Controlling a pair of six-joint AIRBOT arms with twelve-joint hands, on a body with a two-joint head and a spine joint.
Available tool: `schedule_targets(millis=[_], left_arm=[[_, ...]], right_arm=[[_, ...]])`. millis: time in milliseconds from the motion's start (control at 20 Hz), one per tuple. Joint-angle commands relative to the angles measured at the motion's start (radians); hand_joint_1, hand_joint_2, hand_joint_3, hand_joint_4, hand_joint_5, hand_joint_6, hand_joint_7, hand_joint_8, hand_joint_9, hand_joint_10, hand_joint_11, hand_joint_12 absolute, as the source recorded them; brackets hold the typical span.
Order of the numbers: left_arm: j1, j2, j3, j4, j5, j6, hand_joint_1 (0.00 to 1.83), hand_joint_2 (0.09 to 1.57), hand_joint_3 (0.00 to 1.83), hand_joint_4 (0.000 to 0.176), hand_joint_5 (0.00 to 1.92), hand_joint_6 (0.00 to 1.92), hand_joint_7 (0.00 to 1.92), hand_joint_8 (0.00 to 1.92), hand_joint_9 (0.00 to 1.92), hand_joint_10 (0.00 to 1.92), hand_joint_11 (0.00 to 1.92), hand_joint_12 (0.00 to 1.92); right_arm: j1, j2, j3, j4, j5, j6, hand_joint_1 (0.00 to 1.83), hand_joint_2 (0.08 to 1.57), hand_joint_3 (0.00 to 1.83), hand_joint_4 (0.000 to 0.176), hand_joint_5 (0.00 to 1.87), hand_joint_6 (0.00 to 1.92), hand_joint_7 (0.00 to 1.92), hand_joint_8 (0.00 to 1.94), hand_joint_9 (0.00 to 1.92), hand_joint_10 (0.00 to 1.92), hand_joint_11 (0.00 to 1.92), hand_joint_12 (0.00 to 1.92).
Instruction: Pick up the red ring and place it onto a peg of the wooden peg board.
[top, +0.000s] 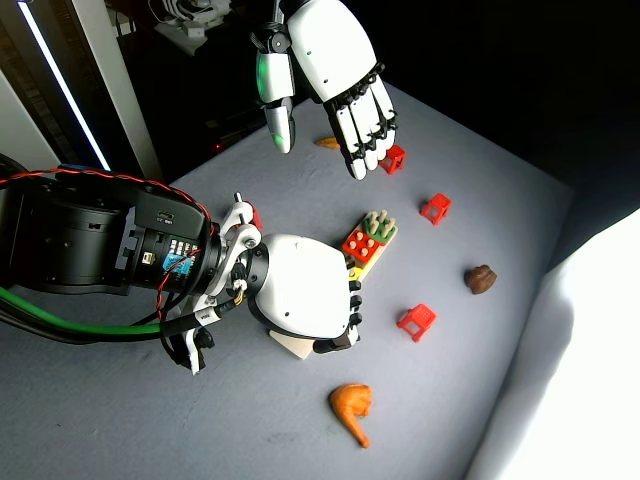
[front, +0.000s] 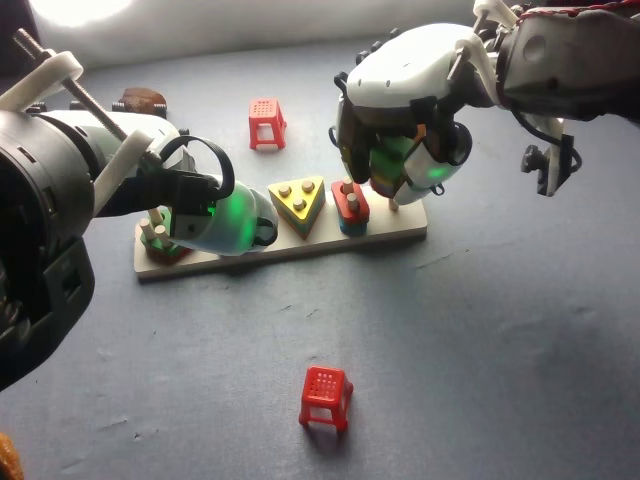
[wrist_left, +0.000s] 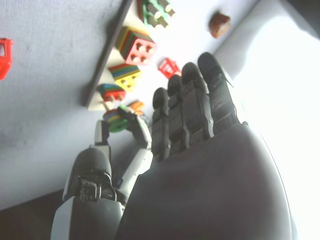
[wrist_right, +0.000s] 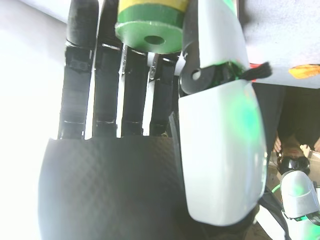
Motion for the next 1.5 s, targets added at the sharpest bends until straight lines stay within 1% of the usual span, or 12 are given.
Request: schedule_targets(millis=[0,450,550,700,750,800,850,900,950,1050,1350,1450], left_arm=[[-0.007,-0.001,0.003,0.085,-0.002,-0.001,0.05,1.27,0.0,0.0,0.21,0.0,0.22,0.0,0.2,0.0,0.0,0.43],[-0.007,-0.001,0.003,0.085,-0.003,-0.001,0.05,1.26,0.0,0.0,0.24,0.01,0.25,0.01,0.22,0.01,0.0,0.49],[-0.007,-0.001,0.003,0.085,-0.003,-0.001,0.0,1.26,0.0,0.0,0.21,0.0,0.22,0.0,0.2,0.0,0.0,0.42],[-0.007,-0.001,0.003,0.085,-0.003,-0.001,0.06,1.25,0.0,0.0,0.21,0.0,0.22,0.0,0.2,0.0,0.0,0.46],[-0.007,-0.001,0.003,0.085,-0.003,-0.001,0.03,1.26,0.0,0.0,0.21,0.0,0.22,0.0,0.2,0.0,0.0,0.46],[-0.007,-0.001,0.003,0.085,-0.003,-0.001,0.02,1.27,0.0,0.0,0.21,0.0,0.22,0.0,0.2,0.0,0.0,0.46],[-0.007,-0.001,0.003,0.085,-0.003,-0.001,0.03,1.26,0.0,0.0,0.21,0.0,0.22,0.0,0.2,0.0,0.0,0.46],[-0.007,-0.001,0.003,0.085,-0.003,-0.001,0.0,1.26,0.0,0.0,0.22,0.0,0.23,0.0,0.21,0.0,0.0,0.48],[-0.007,-0.001,0.003,0.085,-0.003,-0.001,0.0,1.26,0.0,0.0,0.22,0.0,0.23,0.0,0.22,0.0,0.0,0.49],[-0.007,-0.001,0.003,0.085,-0.003,-0.001,0.0,1.27,0.0,0.0,0.23,0.0,0.25,0.01,0.23,0.01,0.0,0.52],[-0.007,-0.001,0.003,0.085,-0.004,-0.001,0.0,1.27,0.0,0.0,0.2,0.0,0.21,0.0,0.19,0.0,0.0,0.4],[-0.007,-0.001,0.003,0.085,-0.004,-0.001,0.01,1.27,0.0,0.0,0.23,0.0,0.24,0.01,0.22,0.0,0.0,0.46]], right_arm=[[-0.002,0.007,-0.004,0.0,0.032,0.003,1.38,1.09,0.0,0.0,1.01,0.99,1.07,0.79,0.92,1.08,0.75,1.09],[-0.014,-0.002,0.022,0.0,0.035,-0.036,1.38,1.07,0.0,0.0,1.04,0.94,1.11,0.71,0.96,1.04,0.78,1.06],[-0.02,-0.022,0.053,0.0,0.035,-0.038,1.38,1.07,0.0,0.0,1.04,0.94,1.11,0.72,0.95,1.03,0.78,1.06],[-0.029,-0.034,0.069,0.0,0.035,-0.042,1.38,1.08,0.0,0.0,1.02,0.96,1.09,0.79,0.92,1.07,0.74,1.07],[-0.03,-0.035,0.069,0.0,0.035,-0.042,1.21,1.12,0.0,0.0,0.96,1.01,0.98,0.42,0.83,0.64,0.61,1.07],[-0.034,-0.035,0.069,0.0,0.035,-0.042,1.17,1.13,0.0,0.0,0.94,1.03,1.01,0.21,0.87,0.4,0.57,1.07],[-0.038,-0.036,0.069,0.0,0.036,-0.042,1.24,1.06,0.0,0.0,0.83,0.51,1.0,0.1,0.87,0.28,0.54,1.05],[-0.041,-0.037,0.069,0.0,0.037,-0.041,1.25,1.03,0.0,0.0,0.87,0.24,1.0,0.05,0.89,0.18,0.55,1.01],[-0.044,-0.037,0.069,0.0,0.037,-0.04,1.25,1.03,0.0,0.0,0.91,0.11,1.0,0.02,0.91,0.12,0.55,0.99],[-0.044,-0.037,0.069,0.0,0.037,-0.04,1.2,1.01,0.0,0.0,0.88,0.01,0.96,0.0,0.93,0.04,0.54,0.99],[-0.036,-0.036,0.069,0.0,0.036,-0.05,1.18,1.0,0.0,0.0,0.84,0.0,0.92,0.0,0.91,0.02,0.51,1.02],[-0.029,-0.035,0.069,0.0,0.035,-0.055,1.17,0.99,0.0,0.0,0.81,0.0,0.88,0.0,0.89,0.01,0.46,1.03]])
